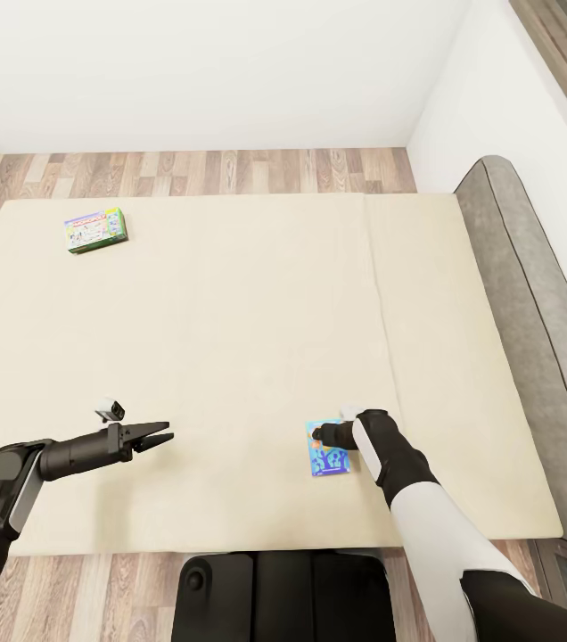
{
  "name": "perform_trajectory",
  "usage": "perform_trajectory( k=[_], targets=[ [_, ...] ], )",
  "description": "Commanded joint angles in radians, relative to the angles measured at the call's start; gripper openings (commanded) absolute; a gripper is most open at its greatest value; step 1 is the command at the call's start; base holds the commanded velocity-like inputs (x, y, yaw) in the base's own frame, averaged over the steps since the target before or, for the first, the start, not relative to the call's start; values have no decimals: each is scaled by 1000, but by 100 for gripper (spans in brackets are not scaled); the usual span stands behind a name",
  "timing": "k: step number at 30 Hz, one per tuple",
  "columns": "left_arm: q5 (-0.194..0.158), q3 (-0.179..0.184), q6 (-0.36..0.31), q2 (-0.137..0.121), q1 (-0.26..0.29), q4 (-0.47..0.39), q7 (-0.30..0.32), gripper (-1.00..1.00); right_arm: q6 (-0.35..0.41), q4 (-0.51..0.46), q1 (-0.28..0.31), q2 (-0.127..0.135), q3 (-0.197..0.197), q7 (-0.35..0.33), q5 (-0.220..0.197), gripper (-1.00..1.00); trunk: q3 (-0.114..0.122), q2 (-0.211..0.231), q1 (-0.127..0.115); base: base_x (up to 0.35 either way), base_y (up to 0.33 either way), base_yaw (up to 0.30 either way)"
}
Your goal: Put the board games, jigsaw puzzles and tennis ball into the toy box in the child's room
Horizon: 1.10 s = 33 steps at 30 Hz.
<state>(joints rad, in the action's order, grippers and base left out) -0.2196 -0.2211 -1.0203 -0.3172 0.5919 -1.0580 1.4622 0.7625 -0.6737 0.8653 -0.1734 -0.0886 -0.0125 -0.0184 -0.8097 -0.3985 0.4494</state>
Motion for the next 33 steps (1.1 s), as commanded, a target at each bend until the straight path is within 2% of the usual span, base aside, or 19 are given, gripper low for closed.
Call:
perform_trajectory(
  k=[1, 33],
  targets=[
    [-1, 0, -11, 0, 0, 0, 3, 100, 4, -1, 0, -1, -5, -1, -2, 100, -1, -2, 1, 0, 0, 0],
    [-1, 0, -10, 0, 0, 4, 3, 100, 4, -1, 0, -1, -7, -1, -4, 100, -4, -2, 1, 0, 0, 0]
  ],
)
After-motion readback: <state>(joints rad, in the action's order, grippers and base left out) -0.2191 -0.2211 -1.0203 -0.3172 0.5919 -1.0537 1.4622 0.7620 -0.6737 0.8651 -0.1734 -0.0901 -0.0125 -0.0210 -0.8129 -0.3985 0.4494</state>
